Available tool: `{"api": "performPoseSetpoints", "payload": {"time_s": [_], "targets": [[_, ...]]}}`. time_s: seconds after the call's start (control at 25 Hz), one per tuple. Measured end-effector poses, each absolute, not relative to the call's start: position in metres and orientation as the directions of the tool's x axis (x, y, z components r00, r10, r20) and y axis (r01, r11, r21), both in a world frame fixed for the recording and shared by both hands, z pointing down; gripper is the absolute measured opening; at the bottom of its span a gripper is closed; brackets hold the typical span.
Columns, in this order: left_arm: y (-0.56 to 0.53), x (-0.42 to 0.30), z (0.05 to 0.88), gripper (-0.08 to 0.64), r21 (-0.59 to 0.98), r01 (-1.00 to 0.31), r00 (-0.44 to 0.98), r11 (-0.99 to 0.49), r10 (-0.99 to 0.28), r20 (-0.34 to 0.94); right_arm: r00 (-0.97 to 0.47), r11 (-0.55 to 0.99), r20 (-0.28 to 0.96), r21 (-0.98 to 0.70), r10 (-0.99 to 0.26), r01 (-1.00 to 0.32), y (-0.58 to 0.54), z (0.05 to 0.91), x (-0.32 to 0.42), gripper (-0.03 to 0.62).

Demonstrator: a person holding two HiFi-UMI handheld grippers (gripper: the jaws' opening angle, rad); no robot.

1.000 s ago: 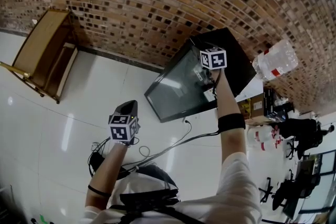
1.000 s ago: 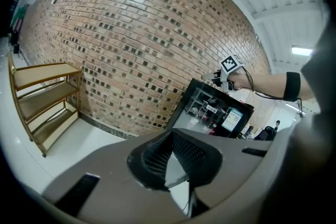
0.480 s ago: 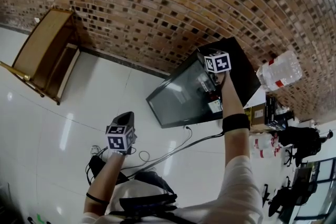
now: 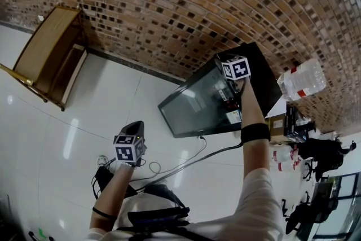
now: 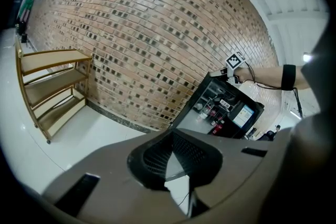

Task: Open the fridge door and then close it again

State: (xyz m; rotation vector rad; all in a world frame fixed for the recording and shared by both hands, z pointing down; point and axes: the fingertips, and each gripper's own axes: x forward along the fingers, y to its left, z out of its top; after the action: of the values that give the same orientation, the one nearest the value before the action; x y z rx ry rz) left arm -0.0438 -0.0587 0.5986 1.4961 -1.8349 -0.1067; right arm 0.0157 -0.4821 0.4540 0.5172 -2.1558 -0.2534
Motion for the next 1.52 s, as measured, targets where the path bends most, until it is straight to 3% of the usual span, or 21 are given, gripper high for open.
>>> {"api": "performPoseSetpoints", "payload": {"time_s": [0.24,0.52,1.08,1.52], "targets": [[-0.053,-0.041,0.604,0.000,0.506,-0.805,-0.021,0.310,-0.867,0.499,-0.553,0.885,0.694,0.316,-0.461,-0.342,-0.480,0.452,0.017,0.206],[-0.034,-0.039,0.607,0.000,0.505,-0.799,-0.027,0.326,-0.859,0.511,-0.566,0.889,0.687,0.317,-0.455,-0.331,-0.470,0.450,0.017,0.201],[-0.003,-0.028,0.581,0.000,0.477,-0.825,-0.036,0.304,-0.870,0.492,-0.652,0.946,0.720,0.325,-0.240,0.011,-0.304,0.449,-0.004,0.218],[0.022,-0.015,0.567,0.000,0.415,-0.875,-0.015,0.249,-0.870,0.492,-0.679,0.936,0.724,0.313,-0.123,0.164,-0.175,0.448,0.028,0.241]]}}
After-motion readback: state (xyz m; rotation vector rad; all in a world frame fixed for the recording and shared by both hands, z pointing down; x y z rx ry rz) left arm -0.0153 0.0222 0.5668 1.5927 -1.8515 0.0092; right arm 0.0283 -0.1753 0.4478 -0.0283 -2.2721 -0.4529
